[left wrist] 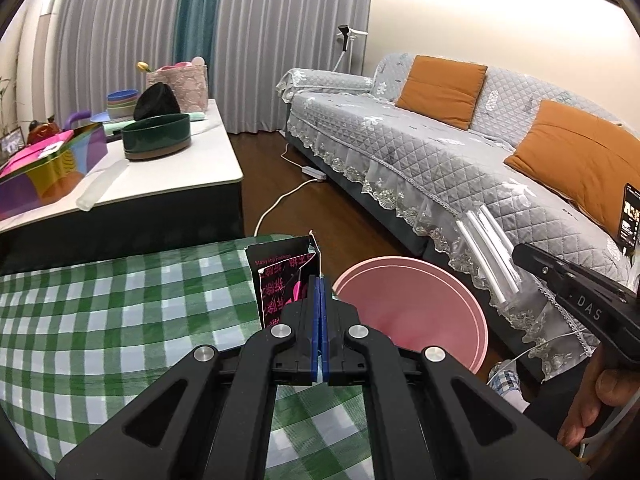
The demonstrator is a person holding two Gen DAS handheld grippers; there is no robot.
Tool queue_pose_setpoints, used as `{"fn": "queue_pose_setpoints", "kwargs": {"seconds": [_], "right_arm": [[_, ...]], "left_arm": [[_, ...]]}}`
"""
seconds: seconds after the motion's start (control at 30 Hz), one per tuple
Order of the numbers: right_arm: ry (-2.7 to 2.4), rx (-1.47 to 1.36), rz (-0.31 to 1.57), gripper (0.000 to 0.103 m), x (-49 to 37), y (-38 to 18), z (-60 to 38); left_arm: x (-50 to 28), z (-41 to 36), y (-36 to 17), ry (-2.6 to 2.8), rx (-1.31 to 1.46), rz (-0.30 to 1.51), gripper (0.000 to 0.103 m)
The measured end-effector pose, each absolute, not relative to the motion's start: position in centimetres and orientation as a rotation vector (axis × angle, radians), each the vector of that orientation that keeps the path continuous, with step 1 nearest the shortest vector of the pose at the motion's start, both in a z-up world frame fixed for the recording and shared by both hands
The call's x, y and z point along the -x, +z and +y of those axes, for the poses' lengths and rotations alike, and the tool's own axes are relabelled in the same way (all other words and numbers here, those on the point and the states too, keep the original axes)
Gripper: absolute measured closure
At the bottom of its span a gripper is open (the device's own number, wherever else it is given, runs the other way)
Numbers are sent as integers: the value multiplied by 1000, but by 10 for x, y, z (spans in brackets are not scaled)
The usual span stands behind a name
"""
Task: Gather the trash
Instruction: 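Carry the packet in the left tool while the right carries the tubes over the bin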
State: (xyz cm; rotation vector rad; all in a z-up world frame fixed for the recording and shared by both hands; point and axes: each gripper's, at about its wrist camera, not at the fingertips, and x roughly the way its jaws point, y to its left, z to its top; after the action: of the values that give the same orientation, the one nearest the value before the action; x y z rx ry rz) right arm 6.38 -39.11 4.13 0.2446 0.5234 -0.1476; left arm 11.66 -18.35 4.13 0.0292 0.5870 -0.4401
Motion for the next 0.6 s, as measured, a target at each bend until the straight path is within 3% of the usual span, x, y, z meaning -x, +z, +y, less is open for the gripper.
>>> {"fn": "queue_pose_setpoints", "kwargs": {"seconds": [0.6], "right_arm": [[-201,-261,559,98,-79,14,-416]], "left_arm": [[-129,-222,19,-526,-24,588,103]]}}
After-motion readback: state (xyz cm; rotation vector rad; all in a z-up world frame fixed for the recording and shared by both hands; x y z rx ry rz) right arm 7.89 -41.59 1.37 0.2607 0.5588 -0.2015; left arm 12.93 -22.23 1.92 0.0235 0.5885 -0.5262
